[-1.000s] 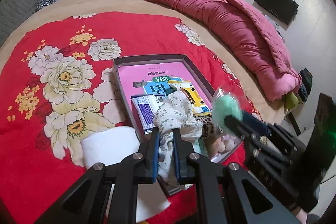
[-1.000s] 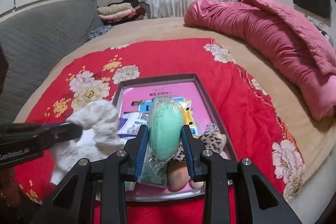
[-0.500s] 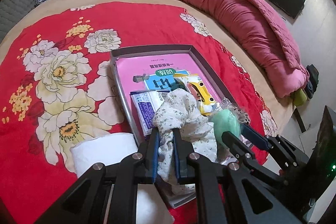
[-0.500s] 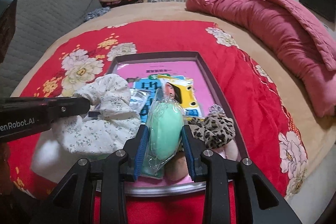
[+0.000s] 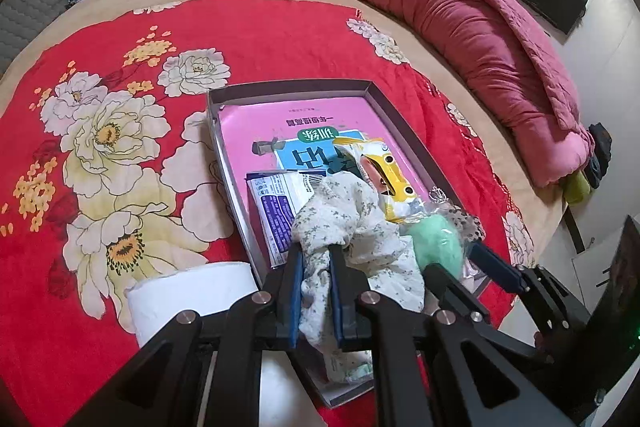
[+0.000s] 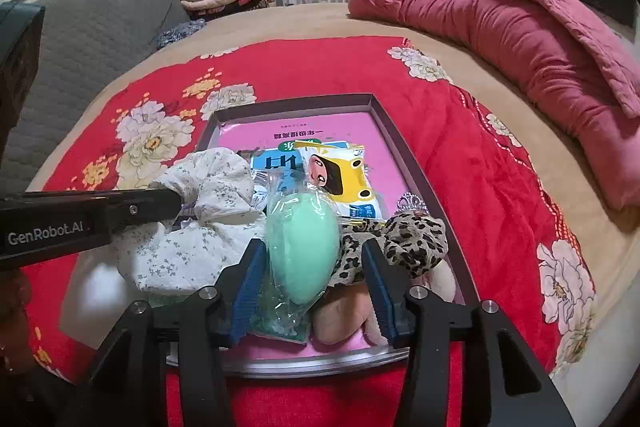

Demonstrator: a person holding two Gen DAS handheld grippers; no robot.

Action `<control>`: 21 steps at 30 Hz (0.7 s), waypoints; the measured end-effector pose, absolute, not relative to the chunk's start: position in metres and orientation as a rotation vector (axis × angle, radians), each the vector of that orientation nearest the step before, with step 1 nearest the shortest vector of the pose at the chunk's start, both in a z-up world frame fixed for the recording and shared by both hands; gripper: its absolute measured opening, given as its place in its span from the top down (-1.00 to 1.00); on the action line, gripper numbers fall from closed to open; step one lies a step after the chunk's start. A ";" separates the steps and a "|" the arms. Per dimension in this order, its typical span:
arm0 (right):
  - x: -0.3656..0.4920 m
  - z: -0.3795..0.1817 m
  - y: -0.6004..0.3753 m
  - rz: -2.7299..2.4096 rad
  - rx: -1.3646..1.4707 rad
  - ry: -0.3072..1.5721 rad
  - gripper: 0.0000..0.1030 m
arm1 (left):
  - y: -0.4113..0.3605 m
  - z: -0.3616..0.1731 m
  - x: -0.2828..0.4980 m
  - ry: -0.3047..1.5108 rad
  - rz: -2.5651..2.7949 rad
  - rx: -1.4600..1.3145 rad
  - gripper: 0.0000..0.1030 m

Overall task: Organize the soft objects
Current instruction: 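Lower the scrunchie and sponge onto the tray and open both tools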

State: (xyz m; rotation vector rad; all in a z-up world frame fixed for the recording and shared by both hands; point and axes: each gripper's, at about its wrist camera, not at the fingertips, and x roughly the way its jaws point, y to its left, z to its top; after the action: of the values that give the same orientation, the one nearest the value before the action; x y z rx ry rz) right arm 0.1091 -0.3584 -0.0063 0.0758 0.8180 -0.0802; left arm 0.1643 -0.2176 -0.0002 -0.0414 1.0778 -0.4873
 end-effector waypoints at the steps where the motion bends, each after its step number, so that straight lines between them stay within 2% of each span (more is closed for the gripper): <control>1: 0.108 -0.005 -0.359 -0.087 0.077 0.809 -0.10 | -0.219 -0.001 0.165 1.079 -0.488 -0.042 0.76; 4: 0.102 0.003 -0.364 -0.131 0.080 0.753 -0.23 | -0.224 -0.002 0.167 1.085 -0.490 -0.035 0.74; 5: 0.099 0.007 -0.368 -0.143 0.091 0.728 -0.27 | -0.225 -0.002 0.167 1.084 -0.489 -0.032 0.67; 7: 0.093 0.015 -0.375 -0.183 0.115 0.678 -0.33 | -0.228 -0.002 0.168 1.080 -0.490 -0.026 0.46; 9: 0.089 0.022 -0.382 -0.211 0.138 0.646 -0.36 | -0.229 -0.001 0.169 1.077 -0.504 -0.035 0.04; 11: 0.085 0.026 -0.390 -0.238 0.170 0.623 -0.37 | -0.229 0.002 0.168 1.064 -0.515 -0.049 -0.10; 15: 0.082 0.028 -0.397 -0.257 0.200 0.617 -0.38 | -0.226 0.013 0.165 1.017 -0.523 -0.060 -0.27; 21: 0.082 0.034 -0.387 -0.245 0.172 0.613 -0.39 | -0.220 0.026 0.159 0.985 -0.514 -0.052 -0.34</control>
State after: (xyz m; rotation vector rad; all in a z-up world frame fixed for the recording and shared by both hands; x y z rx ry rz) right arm 0.0820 -0.3874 0.0338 0.1725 0.6133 -0.2450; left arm 0.1593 -0.2198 0.0255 -0.0518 0.9845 -0.5145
